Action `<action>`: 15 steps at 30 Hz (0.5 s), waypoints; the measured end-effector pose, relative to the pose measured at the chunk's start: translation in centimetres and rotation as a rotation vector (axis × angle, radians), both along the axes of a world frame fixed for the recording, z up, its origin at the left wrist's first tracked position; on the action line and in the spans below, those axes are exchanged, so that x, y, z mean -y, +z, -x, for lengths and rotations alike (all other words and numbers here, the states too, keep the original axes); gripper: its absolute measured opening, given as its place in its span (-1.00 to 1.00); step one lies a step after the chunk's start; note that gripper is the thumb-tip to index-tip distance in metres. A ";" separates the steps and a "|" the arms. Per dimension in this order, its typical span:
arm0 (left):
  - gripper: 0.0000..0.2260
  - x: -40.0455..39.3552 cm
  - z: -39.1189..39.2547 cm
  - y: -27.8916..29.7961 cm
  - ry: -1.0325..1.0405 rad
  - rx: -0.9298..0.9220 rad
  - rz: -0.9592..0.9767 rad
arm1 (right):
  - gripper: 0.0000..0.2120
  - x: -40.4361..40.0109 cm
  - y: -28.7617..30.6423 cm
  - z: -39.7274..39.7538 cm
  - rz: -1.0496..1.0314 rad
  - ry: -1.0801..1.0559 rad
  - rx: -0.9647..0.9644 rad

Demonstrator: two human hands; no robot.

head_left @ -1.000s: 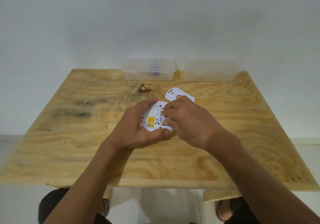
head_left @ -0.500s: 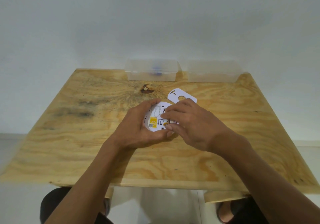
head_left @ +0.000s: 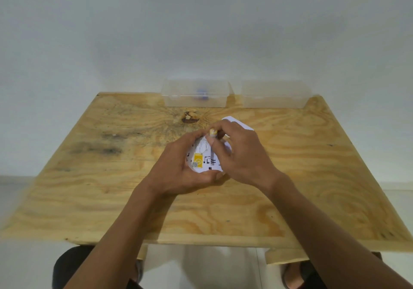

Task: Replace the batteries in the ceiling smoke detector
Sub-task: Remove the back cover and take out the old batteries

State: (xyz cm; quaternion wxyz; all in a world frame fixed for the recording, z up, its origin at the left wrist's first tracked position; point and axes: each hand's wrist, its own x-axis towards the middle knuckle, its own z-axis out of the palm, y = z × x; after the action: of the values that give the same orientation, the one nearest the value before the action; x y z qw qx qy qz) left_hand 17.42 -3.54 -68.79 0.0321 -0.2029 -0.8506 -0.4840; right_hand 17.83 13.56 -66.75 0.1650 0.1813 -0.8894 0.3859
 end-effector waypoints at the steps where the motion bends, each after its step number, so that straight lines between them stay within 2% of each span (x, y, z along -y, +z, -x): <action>1: -0.22 0.0 0.1 -0.1 0.003 0.013 0.007 | -0.92 0.2 0.4 0.0 0.170 -0.032 0.059; 4: -0.14 0.3 0.1 -0.4 0.023 0.023 0.049 | -0.81 0.2 2.3 0.1 0.782 -0.111 0.421; 5: -0.14 0.3 0.1 -0.4 0.025 0.021 0.060 | -0.80 -0.1 2.6 0.2 0.852 -0.128 0.500; 6: -0.14 0.2 0.0 -0.4 0.023 0.022 0.063 | -0.81 -0.5 2.8 0.1 0.784 -0.142 0.519; 9: -0.14 0.2 0.0 -0.3 0.018 0.033 0.060 | -0.88 -1.1 2.4 -0.1 0.195 -0.178 0.357; 10: -0.13 0.2 -0.1 -0.3 0.018 0.036 0.061 | -0.89 -1.2 2.1 -0.2 0.060 -0.177 0.323; 12: -0.12 0.1 -0.1 -0.2 0.020 0.037 0.068 | -0.89 -1.1 1.6 -0.2 -0.095 -0.195 0.297; 15: -0.10 0.1 -0.2 -0.1 0.019 0.052 0.070 | -0.90 -0.9 1.2 -0.2 -0.166 -0.219 0.298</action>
State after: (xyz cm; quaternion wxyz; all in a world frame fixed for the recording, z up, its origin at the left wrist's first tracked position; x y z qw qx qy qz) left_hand 17.59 -3.63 -68.90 0.0075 -0.1834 -0.8694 -0.4587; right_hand 18.00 14.46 -65.51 0.0571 0.0375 -0.9471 0.3137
